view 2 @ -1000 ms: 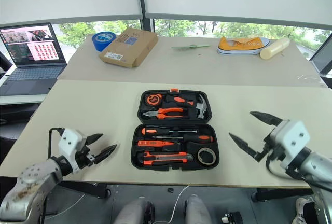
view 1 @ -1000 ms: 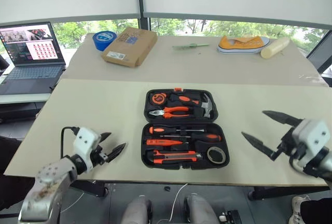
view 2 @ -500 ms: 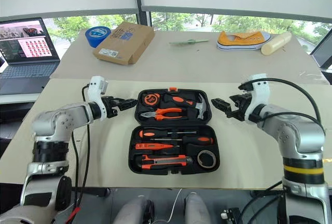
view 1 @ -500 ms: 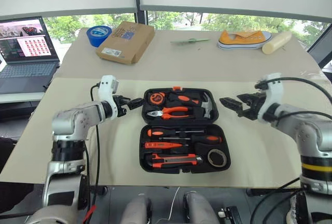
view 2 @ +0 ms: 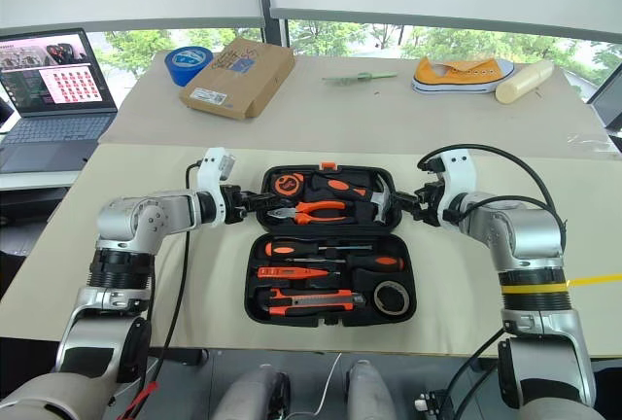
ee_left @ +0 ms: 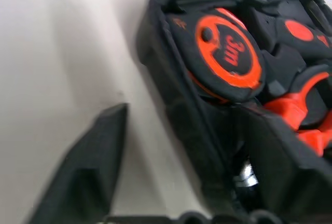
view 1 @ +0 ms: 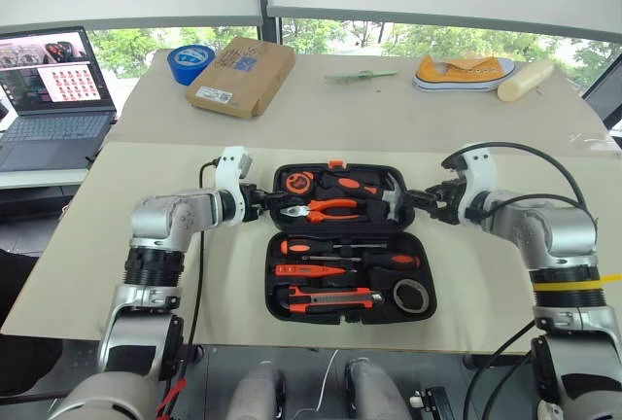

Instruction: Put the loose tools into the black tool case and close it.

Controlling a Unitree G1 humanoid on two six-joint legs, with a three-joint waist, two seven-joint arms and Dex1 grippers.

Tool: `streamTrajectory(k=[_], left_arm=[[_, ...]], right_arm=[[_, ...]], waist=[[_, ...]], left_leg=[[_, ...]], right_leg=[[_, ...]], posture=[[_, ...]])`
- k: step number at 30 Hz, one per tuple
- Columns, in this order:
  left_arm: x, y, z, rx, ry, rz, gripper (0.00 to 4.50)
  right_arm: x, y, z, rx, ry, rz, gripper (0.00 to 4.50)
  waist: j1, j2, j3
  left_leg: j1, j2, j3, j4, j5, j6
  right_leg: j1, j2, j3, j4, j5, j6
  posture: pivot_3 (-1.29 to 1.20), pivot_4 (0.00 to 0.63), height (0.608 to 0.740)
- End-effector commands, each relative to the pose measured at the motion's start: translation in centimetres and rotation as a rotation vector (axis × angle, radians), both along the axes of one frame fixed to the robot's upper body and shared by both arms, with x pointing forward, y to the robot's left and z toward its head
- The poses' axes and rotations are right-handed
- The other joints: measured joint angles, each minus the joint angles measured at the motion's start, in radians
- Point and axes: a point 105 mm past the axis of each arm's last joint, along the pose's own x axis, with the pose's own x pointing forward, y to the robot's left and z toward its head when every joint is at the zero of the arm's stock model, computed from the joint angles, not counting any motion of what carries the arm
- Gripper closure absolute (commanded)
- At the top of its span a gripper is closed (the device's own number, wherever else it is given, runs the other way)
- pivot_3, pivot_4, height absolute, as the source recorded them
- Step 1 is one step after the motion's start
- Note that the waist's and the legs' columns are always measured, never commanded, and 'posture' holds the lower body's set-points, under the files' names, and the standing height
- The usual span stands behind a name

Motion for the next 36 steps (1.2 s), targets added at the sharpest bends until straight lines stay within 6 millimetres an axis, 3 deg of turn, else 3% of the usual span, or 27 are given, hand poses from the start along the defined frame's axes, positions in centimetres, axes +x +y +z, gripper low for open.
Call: streamTrajectory(k=[1,5,6,17,24,28,31,36], left_arm=[[-0.4,-0.5,-0.3,0.012,0.008,-0.015,3.17],[-0.6,-0.6,-0.4,0.006,0.013,-0.014,4.37],[-0.6,-0.6,-0.3,0.004,0.014,-0.014,4.49],[0.3,-1.2,1.3,-0.034,-0.075,-0.011,4.50],[3.0,-2.2,6.6,-0.036,-0.393,0.008,4.50],[3.8,-2.5,8.0,-0.003,-0.523,-0.005,4.50],[3.4,-2.9,8.2,0.020,-0.595,-0.056,4.50],[1.1,-3.1,5.7,0.110,-0.666,-0.172,4.50]], right_arm=[[0.5,0.6,1.5,-0.001,-0.062,0.023,2.77],[0.3,1.1,1.7,0.011,-0.065,0.047,4.12],[0.3,1.2,1.7,0.012,-0.065,0.051,4.44],[1.0,1.7,3.3,0.053,-0.115,0.060,4.47],[3.8,1.0,7.9,0.067,-0.325,-0.032,4.47],[4.4,0.8,9.6,-0.025,-0.458,-0.018,4.47],[4.1,0.8,10.2,-0.056,-0.533,0.009,4.47],[2.6,0.9,9.2,-0.132,-0.621,0.078,4.47]], waist=[[0.000,0.000,0.000],[0.004,0.001,-0.001],[0.004,0.000,-0.001],[0.001,0.000,-0.001],[0.000,0.000,-0.001],[0.000,0.000,-0.001],[-0.003,0.000,-0.001],[-0.008,0.000,-0.001]], left_leg=[[0.000,0.000,0.000,0.000,0.000,0.000],[0.000,0.000,0.000,0.000,0.000,0.000],[0.000,0.000,0.000,0.000,0.000,0.000],[0.001,0.000,0.000,0.001,0.000,0.000],[-0.001,-0.001,0.000,0.001,0.002,0.003],[-0.005,-0.002,0.000,0.000,0.007,-0.003],[-0.006,-0.002,0.000,0.000,0.007,-0.003],[-0.011,-0.002,0.002,-0.002,0.007,-0.003]], right_leg=[[0.000,0.000,0.000,0.000,0.000,0.000],[0.000,0.000,0.000,0.000,0.000,0.000],[0.001,0.000,0.000,0.000,0.000,0.000],[0.001,0.000,0.000,0.001,0.001,0.001],[-0.001,0.000,0.000,0.000,0.007,0.000],[-0.004,0.000,0.000,-0.002,0.008,0.000],[-0.006,0.000,0.000,-0.002,0.008,0.000],[-0.015,-0.001,0.000,-0.001,0.008,0.000]], posture=[[0.00,0.150,0.735],[0.00,0.150,0.735],[0.00,0.150,0.735],[0.00,0.150,0.735],[0.00,0.150,0.735],[0.00,0.150,0.735],[0.00,0.150,0.735],[0.00,0.150,0.735]])
